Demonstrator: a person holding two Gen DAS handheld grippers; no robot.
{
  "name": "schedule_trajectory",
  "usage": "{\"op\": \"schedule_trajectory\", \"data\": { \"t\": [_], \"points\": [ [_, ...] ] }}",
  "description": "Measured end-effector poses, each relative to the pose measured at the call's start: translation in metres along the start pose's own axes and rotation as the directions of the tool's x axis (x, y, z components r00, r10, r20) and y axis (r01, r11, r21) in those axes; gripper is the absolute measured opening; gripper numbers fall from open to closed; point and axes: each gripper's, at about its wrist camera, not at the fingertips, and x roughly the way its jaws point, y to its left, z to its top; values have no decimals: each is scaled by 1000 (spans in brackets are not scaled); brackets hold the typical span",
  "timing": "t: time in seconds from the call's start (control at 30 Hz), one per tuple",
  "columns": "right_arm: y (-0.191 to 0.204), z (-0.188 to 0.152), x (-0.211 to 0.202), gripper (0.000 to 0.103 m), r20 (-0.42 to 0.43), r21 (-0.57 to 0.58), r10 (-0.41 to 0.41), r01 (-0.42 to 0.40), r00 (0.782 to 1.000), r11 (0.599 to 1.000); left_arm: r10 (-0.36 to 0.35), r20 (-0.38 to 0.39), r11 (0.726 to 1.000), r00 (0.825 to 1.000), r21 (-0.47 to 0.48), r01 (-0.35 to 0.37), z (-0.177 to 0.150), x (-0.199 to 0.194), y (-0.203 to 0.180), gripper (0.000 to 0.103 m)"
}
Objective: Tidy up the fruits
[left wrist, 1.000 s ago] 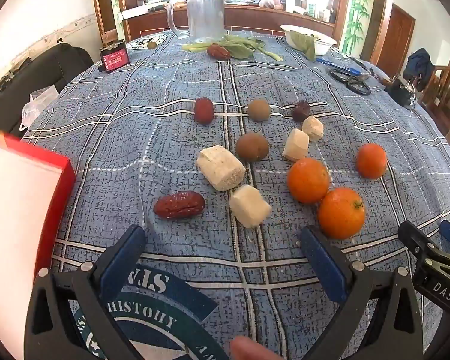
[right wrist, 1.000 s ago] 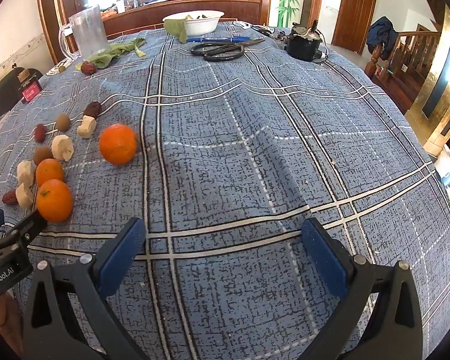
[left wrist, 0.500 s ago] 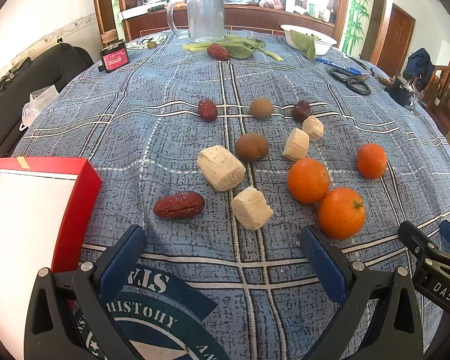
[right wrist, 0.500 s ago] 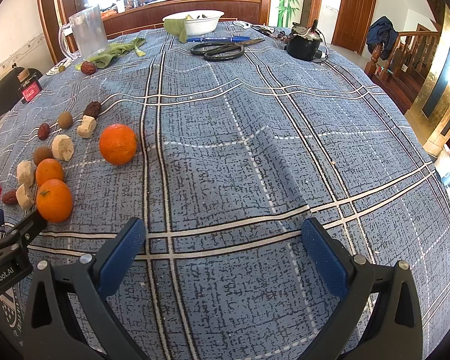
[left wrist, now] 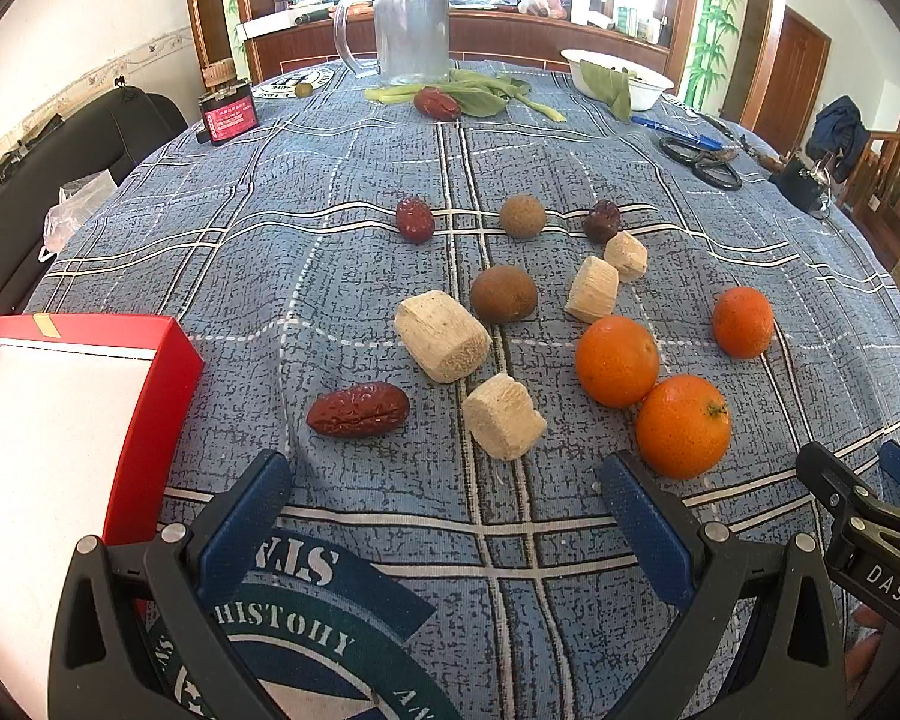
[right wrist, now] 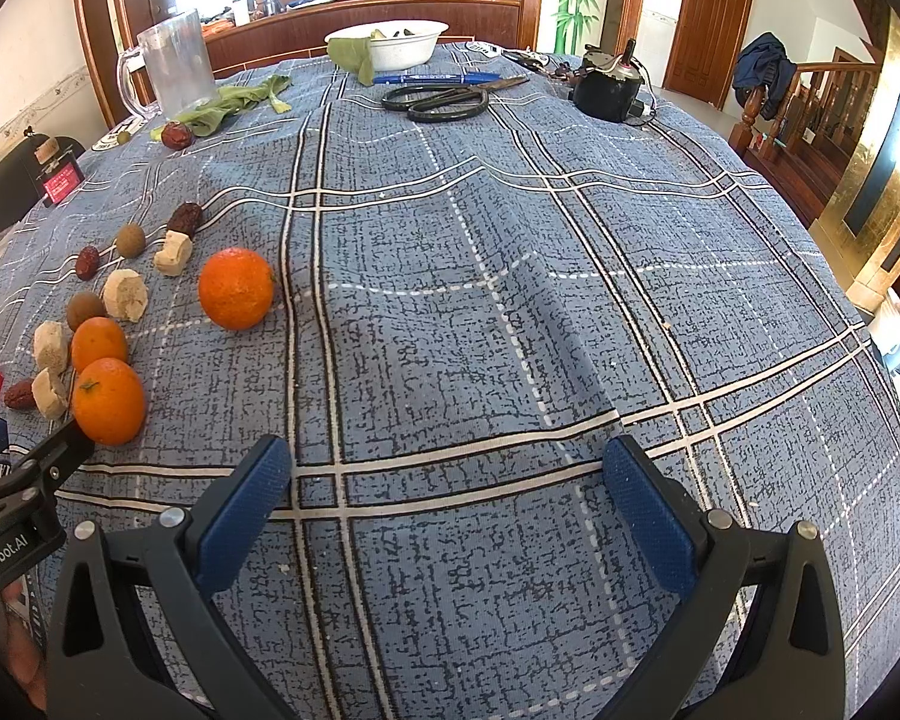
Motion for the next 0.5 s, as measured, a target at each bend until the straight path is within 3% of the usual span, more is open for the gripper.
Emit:
{"op": "schedule_trajectory", "data": {
  "t": [0.07, 0.17, 0.27, 0.37, 0.5],
  "points": [
    [1, 1, -2, 103, -3, -8, 5, -5, 1000, 1000, 19, 5, 1000, 1000, 3, -19, -2, -4, 0, 102],
    [-4, 1, -2, 103, -30, -43, 50, -51, 998, 998, 51, 85, 999, 995, -11, -51, -8, -26, 4, 101],
    [-8, 2, -22, 103, 26, -10, 130, -130, 991, 991, 75, 135, 997, 988, -1, -75, -9, -48, 9, 101],
    [1, 6, -46, 103, 84, -35, 229, -227, 970, 973, 88, 167, 996, 982, 0, -89, -9, -64, 16, 101],
    [29, 10, -57, 103, 81, -117, 232, -222, 969, 968, 88, 162, 996, 983, -21, -86, -7, -68, 23, 102]
  ]
}}
